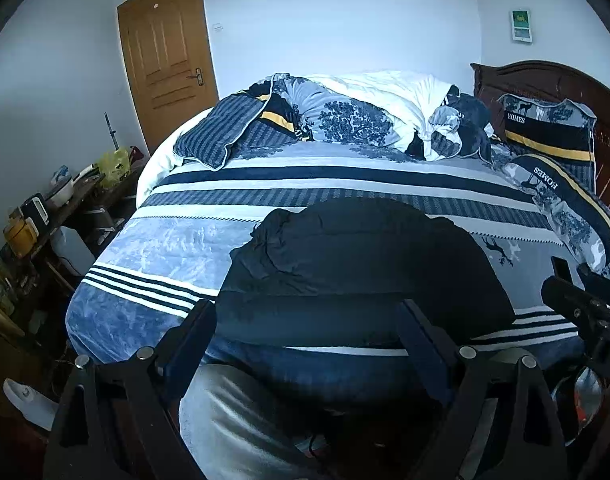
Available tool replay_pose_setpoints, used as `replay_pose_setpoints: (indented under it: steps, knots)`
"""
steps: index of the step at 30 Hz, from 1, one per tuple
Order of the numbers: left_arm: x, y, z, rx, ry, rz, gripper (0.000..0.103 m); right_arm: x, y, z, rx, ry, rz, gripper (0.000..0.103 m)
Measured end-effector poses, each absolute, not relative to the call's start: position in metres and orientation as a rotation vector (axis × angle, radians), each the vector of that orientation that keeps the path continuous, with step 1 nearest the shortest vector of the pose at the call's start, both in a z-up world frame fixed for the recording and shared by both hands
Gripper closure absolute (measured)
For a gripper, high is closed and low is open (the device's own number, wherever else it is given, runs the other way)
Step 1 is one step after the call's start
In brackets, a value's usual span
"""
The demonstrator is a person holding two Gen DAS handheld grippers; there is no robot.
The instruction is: Fold large clothes
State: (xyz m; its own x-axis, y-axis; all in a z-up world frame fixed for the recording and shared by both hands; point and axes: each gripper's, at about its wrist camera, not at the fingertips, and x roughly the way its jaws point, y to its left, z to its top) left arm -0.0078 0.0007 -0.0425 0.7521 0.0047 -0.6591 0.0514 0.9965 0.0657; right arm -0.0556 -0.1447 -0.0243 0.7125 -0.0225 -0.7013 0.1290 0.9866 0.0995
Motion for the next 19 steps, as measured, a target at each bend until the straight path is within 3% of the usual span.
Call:
replay_pose_setpoints:
  steps: [19]
  knots:
    - [0.028, 0.003, -0.068, 0.056, 0.784, -0.084, 0.012, -0.024, -0.152, -0.054, 0.15, 0.852, -0.067, 0.018]
